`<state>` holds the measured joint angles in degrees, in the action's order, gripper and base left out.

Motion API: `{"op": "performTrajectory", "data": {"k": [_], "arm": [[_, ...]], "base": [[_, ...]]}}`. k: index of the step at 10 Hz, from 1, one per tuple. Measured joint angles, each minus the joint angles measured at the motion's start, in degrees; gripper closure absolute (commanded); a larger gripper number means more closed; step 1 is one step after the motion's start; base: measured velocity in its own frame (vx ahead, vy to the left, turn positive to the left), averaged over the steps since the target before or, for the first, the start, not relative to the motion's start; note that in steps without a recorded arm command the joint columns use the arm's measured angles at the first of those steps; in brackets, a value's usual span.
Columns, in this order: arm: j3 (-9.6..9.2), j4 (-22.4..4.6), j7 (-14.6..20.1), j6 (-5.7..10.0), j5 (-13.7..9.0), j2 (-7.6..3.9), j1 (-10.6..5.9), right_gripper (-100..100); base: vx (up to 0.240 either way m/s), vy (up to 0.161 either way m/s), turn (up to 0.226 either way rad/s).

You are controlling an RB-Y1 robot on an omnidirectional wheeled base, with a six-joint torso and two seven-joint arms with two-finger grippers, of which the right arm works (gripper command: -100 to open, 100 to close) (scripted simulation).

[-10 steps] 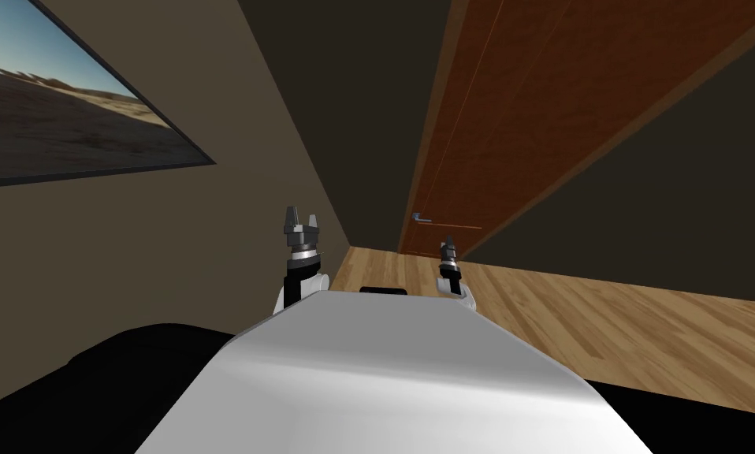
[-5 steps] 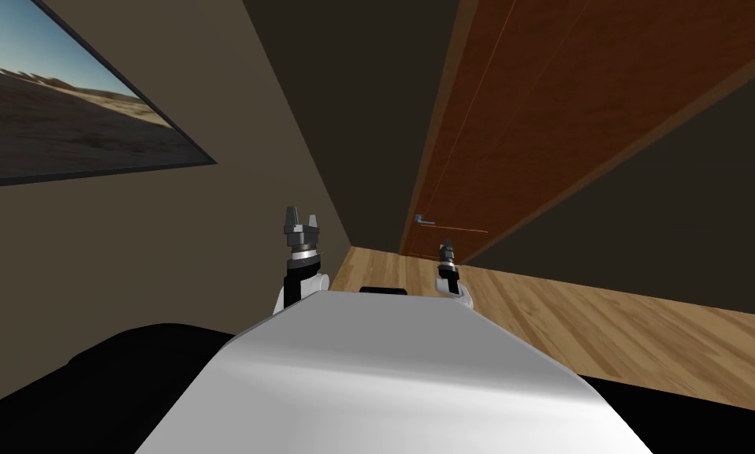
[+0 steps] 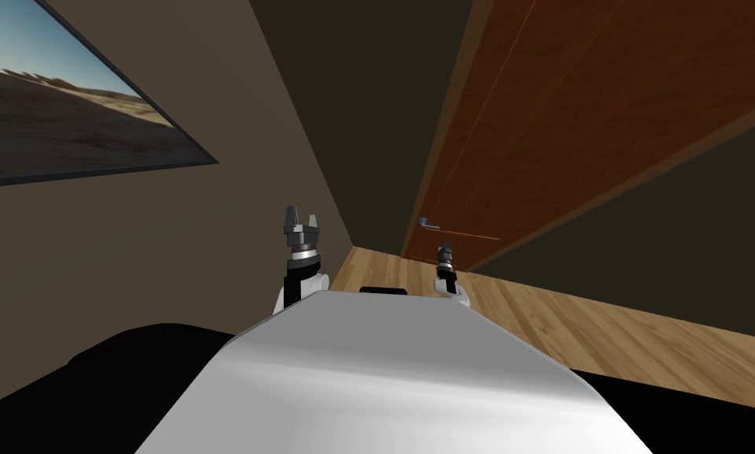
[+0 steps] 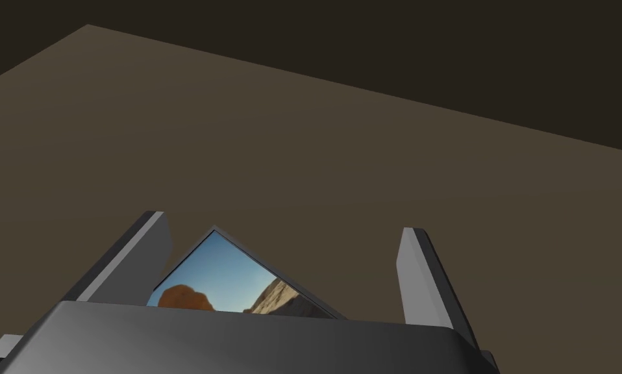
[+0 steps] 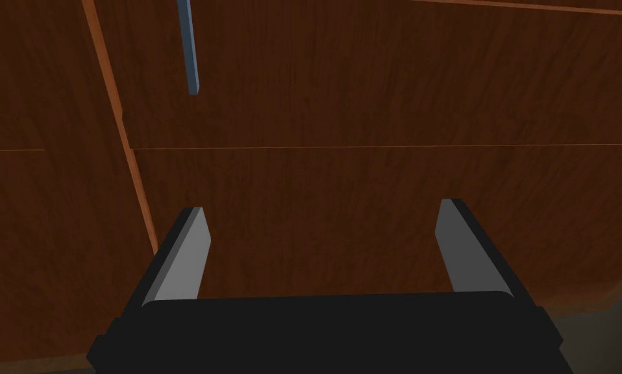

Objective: Pull the door open

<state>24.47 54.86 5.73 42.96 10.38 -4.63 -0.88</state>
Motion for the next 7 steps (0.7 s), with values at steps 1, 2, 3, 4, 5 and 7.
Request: {"op": "performTrajectory", "data": {"k": [1,2,3,4,5,7], "arm": [[0.48,-2.1,0.0,0.53,0.0,-0.05,-0.76,-100],[0.99,-3.9,0.1,0.92,0.1,-0.04,-1.50,-100],[1.46,-5.3,0.3,1.07,0.3,0.06,-2.04,-100],[1.92,-6.7,0.4,1.23,0.4,0.21,-2.58,-100],[2.46,-8.7,0.5,1.55,0.5,0.18,-3.47,-100],[3.31,-11.2,0.7,1.80,0.7,0.41,-4.60,-100]], "base": [[0.062,-0.037,0.114],[0.068,-0.037,0.115],[0.074,-0.050,0.109],[0.073,-0.060,0.096],[0.077,-0.057,0.096],[0.070,-0.042,0.090]]}}
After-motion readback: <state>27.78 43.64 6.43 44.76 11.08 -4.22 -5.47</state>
